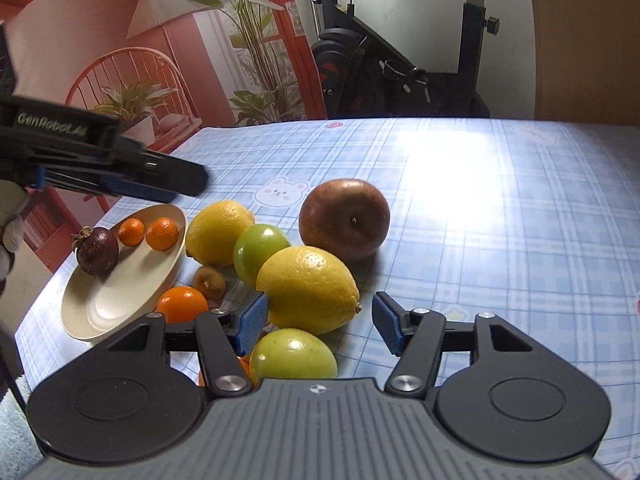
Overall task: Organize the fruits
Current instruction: 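Move the left gripper to a yellow lemon and close on it, then carry the lemon with the left gripper over the cream plate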
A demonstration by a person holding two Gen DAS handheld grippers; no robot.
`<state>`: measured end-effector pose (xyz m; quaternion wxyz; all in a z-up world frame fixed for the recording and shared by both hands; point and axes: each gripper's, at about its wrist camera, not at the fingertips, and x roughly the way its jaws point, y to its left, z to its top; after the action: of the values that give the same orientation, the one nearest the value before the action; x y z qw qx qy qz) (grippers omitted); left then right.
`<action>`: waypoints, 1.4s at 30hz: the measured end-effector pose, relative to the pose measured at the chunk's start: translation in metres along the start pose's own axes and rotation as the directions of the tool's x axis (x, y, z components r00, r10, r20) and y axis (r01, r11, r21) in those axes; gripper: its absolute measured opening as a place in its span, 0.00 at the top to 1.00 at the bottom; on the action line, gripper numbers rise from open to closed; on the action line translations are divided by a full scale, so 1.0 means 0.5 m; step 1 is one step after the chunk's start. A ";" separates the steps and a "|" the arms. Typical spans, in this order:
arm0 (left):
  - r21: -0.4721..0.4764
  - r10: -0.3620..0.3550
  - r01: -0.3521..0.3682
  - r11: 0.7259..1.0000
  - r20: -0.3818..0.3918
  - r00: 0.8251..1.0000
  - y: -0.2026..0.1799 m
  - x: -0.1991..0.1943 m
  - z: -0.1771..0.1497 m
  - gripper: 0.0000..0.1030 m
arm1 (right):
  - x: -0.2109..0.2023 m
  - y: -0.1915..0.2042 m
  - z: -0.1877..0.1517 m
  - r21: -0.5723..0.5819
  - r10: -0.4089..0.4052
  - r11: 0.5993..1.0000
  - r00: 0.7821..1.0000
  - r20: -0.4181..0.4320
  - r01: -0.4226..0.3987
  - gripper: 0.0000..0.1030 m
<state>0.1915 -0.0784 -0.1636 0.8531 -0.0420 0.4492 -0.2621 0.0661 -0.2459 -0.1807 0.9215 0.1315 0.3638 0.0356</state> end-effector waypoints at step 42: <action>-0.075 -0.097 0.094 0.993 -0.039 0.994 0.047 -0.046 -0.004 0.55 | 0.015 0.104 0.066 -0.095 0.117 0.989 0.993 0.013 -0.115 0.40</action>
<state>0.1889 -0.0468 -0.1547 0.8275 -0.0891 0.4743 -0.2869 0.0958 -0.2018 -0.1487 0.9263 0.1092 0.3449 0.1051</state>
